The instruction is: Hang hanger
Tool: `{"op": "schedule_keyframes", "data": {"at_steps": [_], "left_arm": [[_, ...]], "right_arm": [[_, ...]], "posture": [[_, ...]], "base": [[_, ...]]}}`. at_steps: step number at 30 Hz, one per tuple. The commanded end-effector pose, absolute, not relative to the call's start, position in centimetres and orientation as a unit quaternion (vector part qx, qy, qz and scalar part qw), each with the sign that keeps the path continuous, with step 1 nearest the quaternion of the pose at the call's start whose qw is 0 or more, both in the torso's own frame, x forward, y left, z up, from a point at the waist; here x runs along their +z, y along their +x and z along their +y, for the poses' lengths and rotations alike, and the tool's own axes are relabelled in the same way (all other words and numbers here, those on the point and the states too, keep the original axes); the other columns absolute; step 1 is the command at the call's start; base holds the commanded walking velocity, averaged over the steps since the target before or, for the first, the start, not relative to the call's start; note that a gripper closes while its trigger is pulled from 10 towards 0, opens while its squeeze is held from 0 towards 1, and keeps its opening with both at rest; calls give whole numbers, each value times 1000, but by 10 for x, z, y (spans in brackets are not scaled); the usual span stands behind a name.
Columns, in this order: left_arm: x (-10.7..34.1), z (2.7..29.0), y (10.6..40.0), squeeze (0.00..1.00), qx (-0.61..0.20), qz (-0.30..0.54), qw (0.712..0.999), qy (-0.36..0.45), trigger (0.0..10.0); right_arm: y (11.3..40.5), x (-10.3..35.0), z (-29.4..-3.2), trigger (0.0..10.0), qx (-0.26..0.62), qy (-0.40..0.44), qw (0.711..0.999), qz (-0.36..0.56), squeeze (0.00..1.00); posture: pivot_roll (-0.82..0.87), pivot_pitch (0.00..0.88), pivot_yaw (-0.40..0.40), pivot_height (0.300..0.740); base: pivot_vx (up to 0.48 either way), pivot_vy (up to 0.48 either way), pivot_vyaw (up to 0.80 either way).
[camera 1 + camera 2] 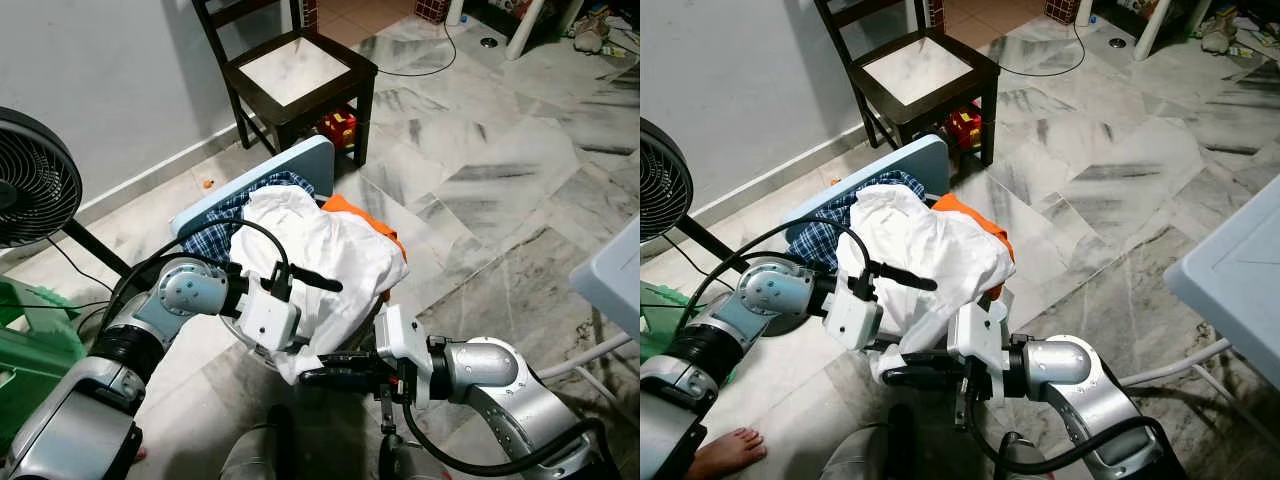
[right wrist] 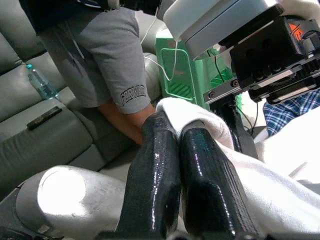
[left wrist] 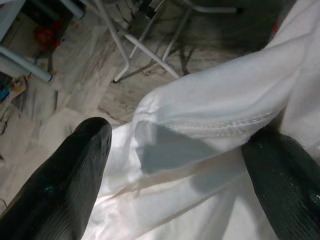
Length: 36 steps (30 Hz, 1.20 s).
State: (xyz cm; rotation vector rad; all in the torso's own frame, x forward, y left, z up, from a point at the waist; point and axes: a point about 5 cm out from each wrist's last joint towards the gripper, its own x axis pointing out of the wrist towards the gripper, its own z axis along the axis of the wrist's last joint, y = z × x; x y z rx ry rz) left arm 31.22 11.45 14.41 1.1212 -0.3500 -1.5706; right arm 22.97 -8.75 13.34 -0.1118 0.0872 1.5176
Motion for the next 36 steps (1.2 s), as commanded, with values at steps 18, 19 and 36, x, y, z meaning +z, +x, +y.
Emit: {"op": "schedule_keyframes", "data": {"at_steps": [18,19,36], "left_arm": [[125,117,306,0,-691,-123,540,464,0],[125,117,306,0,-691,-123,540,464,0],[133,120,313,0,-659,-144,577,460,0]], "right_arm": [[226,138,-83,0,698,-49,714,25,0],[226,138,-83,0,698,-49,714,25,0],[230,133,-83,0,685,-53,726,25,0]], "posture": [[-55,271,92,740],[-55,271,92,740],[-47,273,93,740]], "base": [[0,0,0],[0,0,0],[0,0,0]]}}
